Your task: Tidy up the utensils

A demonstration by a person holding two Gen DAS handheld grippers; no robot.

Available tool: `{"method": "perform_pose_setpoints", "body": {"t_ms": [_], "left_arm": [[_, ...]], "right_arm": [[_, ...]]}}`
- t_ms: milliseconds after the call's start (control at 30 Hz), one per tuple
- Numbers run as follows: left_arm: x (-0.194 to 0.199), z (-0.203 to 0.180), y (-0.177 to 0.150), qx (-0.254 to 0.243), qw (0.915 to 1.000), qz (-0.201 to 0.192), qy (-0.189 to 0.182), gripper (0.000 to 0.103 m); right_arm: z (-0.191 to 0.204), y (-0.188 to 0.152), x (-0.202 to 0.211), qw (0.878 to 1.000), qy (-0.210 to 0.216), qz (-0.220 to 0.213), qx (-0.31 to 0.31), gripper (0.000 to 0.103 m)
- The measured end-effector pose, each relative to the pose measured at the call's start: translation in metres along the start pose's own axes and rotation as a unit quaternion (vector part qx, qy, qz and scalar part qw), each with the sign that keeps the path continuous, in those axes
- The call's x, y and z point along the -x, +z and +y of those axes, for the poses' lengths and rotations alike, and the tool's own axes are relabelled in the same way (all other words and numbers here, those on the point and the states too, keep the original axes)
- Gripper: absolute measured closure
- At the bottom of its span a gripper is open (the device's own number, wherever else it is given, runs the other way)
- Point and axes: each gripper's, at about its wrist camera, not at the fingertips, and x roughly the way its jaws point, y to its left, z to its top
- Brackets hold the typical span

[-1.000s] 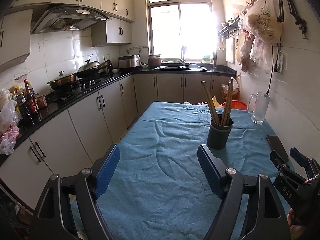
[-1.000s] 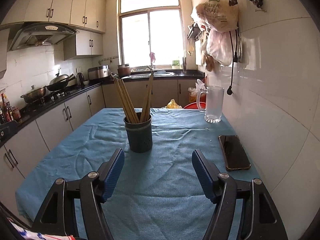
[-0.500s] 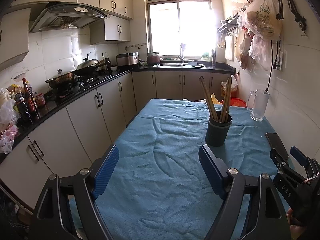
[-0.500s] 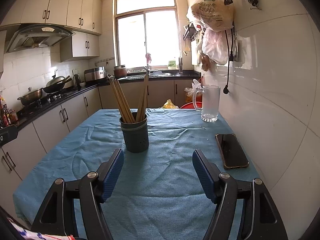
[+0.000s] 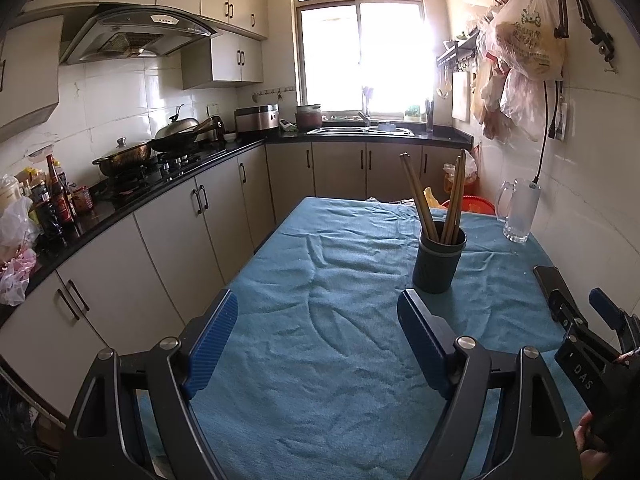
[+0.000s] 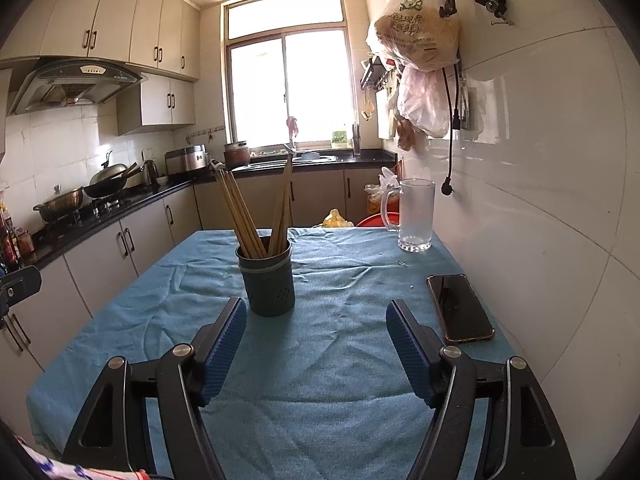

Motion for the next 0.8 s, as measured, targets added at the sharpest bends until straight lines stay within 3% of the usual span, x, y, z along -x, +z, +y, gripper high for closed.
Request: {"method": "perform_pose_setpoints", "body": {"t_ms": [367, 800], "left_arm": [[0.009, 0.005, 0.001, 0.007, 0.9997, -0.018, 0.017, 0.022], [0.001, 0.011, 0.000, 0.012, 0.9995, -0.007, 0.027, 0.021]], "right_arm": [[0.007, -0.002, 0.004, 1.000, 0.001, -0.004, 0.014, 0.026], [0.016, -0.005, 0.001, 1.000, 0.006, -0.002, 0.025, 0.023]]}}
